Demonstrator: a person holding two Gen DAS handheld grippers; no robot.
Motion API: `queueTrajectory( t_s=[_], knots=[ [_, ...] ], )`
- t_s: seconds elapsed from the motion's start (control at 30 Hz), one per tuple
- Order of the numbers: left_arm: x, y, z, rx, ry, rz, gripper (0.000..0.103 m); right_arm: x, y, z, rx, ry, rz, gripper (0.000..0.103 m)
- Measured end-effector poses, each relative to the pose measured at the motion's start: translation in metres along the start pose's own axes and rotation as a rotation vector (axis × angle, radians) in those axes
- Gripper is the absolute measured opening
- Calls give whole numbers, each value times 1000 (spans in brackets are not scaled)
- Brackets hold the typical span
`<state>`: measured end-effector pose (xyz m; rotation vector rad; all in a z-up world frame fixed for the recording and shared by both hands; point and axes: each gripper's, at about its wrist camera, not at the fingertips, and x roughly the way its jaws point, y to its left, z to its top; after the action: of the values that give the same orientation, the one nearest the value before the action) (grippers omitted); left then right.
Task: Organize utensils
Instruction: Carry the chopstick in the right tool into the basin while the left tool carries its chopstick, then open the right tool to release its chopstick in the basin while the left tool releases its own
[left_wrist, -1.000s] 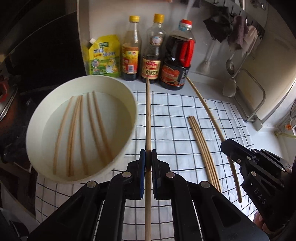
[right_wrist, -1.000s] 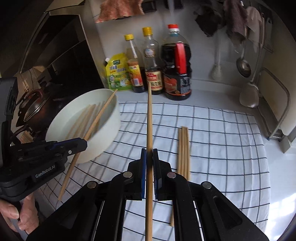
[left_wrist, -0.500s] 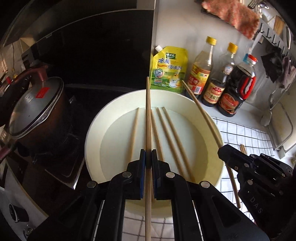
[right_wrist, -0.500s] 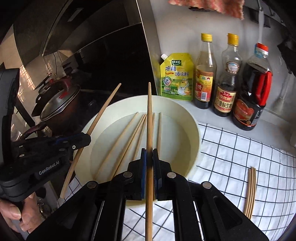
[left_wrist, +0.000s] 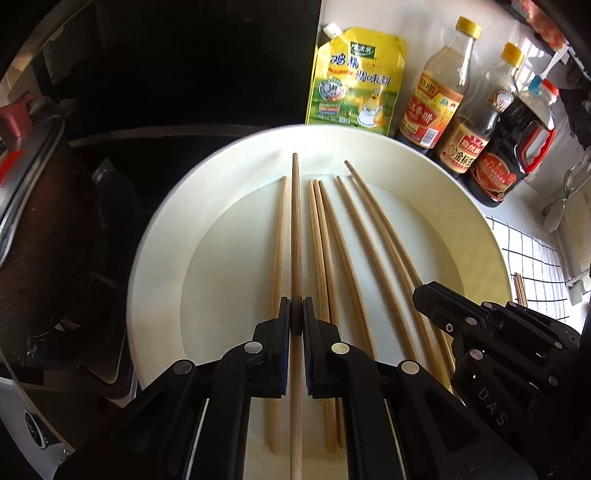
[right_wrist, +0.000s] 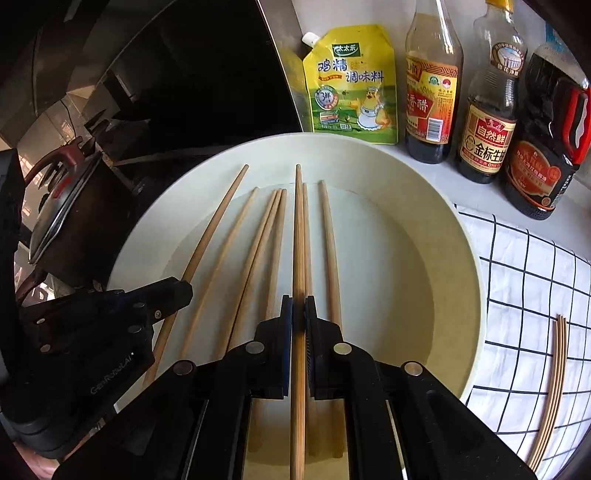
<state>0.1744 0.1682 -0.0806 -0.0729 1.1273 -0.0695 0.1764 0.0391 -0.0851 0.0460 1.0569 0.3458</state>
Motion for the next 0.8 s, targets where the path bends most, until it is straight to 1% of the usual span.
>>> queueTrajectory(
  t_s=[0.2, 0.3, 0.4, 0.5, 0.53, 0.57, 0.6, 0.63, 0.67, 0.7, 0.73, 0.77, 0.8],
  knots=[
    [17, 1, -3, -2, 37, -3, 8, 10, -7, -2, 15, 26, -22, 7],
    [22, 1, -1, 9, 39, 21, 8, 14, -9, -2, 19, 38, -28, 7],
    [26, 2, -1, 9, 55, 28, 8, 16, -10, -1, 18, 44, -29, 7],
    [25, 4, 0, 2, 61, 34, 10, 9, -9, -2, 9, 22, -21, 10],
    [24, 6, 1, -4, 66, 35, 16, 8, -10, -2, 6, 14, -24, 10],
    [24, 7, 1, -11, 73, 39, 25, 6, -10, -2, 5, 8, -23, 10],
    [22, 9, 1, -21, 75, 42, 30, 4, -11, -2, 10, 5, -20, 10],
    [19, 11, 0, -28, 67, 41, 40, 1, -12, -3, 15, 0, -17, 11],
    [15, 12, 0, -33, 52, 40, 46, -2, -13, -3, 18, -6, -16, 12],
    [11, 13, -2, -35, 34, 41, 59, -5, -14, -4, 19, -13, -16, 13],
    [6, 14, -3, -36, 11, 45, 70, -8, -14, -5, 21, -22, -14, 14],
    [0, 15, -4, -35, -12, 47, 73, -12, -14, -6, 22, -29, -12, 16],
    [-4, 15, -6, -32, -25, 49, 73, -15, -15, -7, 22, -36, -11, 17]
  ],
)
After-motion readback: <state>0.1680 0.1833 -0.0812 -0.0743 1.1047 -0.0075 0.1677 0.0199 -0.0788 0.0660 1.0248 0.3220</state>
